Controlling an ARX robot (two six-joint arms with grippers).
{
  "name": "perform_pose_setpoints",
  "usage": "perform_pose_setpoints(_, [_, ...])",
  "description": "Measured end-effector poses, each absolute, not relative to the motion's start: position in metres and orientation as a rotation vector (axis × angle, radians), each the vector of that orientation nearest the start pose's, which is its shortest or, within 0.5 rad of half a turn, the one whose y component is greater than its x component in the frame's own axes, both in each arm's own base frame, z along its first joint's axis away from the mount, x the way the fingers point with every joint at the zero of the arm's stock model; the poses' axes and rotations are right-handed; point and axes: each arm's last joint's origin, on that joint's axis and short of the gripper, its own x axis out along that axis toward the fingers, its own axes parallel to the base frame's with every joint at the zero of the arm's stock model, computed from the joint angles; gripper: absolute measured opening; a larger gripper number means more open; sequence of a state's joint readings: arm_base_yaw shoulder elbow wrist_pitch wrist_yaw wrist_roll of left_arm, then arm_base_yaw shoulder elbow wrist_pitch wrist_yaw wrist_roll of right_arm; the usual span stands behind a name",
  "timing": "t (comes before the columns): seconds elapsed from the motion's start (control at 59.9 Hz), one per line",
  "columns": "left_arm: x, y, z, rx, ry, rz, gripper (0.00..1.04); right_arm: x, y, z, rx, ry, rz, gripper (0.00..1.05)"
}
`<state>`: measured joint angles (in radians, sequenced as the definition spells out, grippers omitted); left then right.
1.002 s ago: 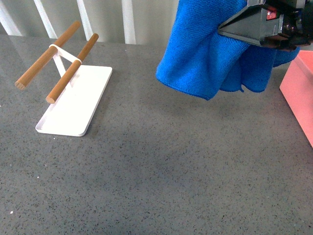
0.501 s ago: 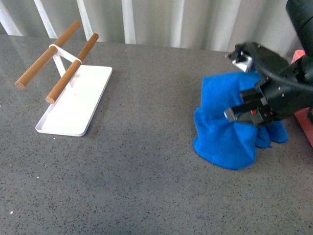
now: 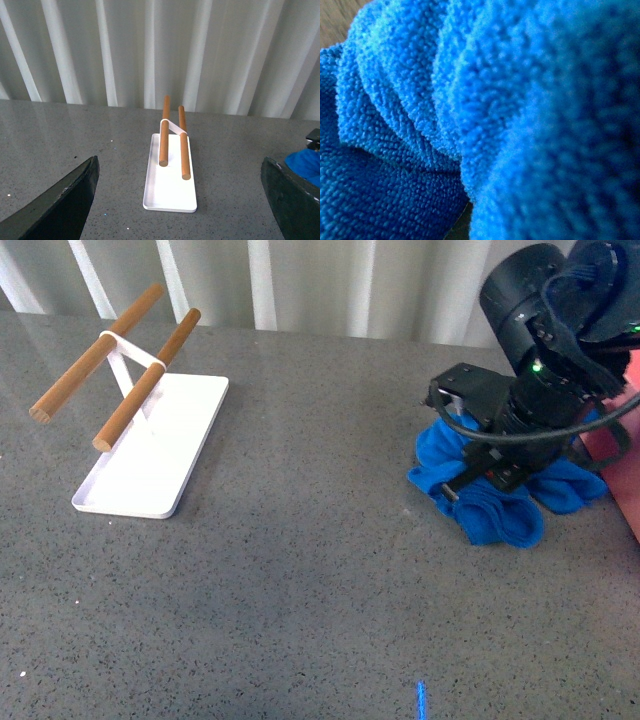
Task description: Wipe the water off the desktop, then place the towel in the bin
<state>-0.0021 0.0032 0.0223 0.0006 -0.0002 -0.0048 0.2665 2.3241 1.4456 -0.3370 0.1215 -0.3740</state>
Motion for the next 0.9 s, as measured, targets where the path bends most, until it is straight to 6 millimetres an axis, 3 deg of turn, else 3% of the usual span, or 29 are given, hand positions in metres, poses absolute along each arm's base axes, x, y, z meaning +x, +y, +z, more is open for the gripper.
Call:
perform_pose_setpoints(0.117, [0.097,0.000,0.171,-0.005,-0.019,-0.002,0.98,0.422,0.139,0.060,-0.549,1.133,0.422,0.04])
perform_pose_setpoints(0.2, [0.096,0.000,0.171,-0.005,-0.020,-0.002,0.98,0.411,0.164,0.062,-0.544,1.123,0.501,0.04])
perform_pose_setpoints(0.334, [0.097,0.000,0.171,-0.005,-0.019,-0.002,0.98,0.386,0.180,0.064,-0.549,1.138,0.575,0.04])
perform_pose_setpoints(0.434, [0.096,0.000,0.171,-0.005,-0.020,-0.002,0.98,0.367,0.163,0.066,-0.545,1.167,0.558,0.04])
perform_pose_setpoints(0.651, [0.096,0.000,0.171,-0.005,-0.020,-0.002,0.98,0.335,0.102,0.066,-0.525,1.256,0.471,0.04])
perform_pose_setpoints(0.768, [0.096,0.000,0.171,-0.005,-0.020,-0.002,0.98,0.337,0.084,0.066,-0.512,1.265,0.435,0.04])
perform_pose_setpoints(0.901, [0.096,0.000,0.171,-0.005,-0.020,-0.002,0.98,0.348,0.081,0.073,-0.493,1.213,0.431,0.04])
